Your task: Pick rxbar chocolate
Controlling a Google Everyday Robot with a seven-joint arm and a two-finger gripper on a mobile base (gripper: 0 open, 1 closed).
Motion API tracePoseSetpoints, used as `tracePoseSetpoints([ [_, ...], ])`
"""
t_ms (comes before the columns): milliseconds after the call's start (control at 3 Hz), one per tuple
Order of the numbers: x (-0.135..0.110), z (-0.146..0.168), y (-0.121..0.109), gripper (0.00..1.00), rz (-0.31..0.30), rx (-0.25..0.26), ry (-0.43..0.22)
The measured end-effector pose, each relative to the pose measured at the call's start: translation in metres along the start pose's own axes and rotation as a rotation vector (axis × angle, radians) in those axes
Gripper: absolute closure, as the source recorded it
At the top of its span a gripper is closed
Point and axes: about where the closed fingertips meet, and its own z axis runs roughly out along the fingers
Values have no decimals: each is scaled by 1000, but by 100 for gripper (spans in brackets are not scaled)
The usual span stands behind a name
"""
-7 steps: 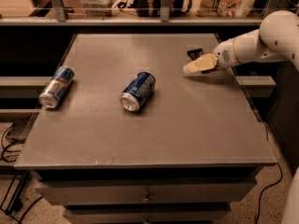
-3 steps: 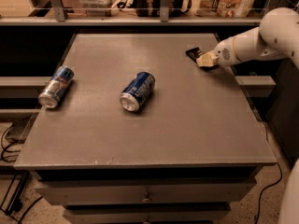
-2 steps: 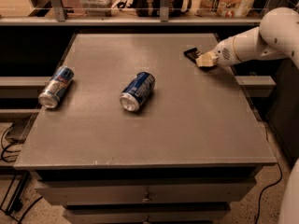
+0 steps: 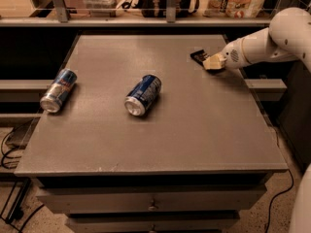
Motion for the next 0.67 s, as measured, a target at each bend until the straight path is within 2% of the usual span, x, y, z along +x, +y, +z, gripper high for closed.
tracePoseSetpoints([
  [667,0,0,0,100,-1,0,0],
])
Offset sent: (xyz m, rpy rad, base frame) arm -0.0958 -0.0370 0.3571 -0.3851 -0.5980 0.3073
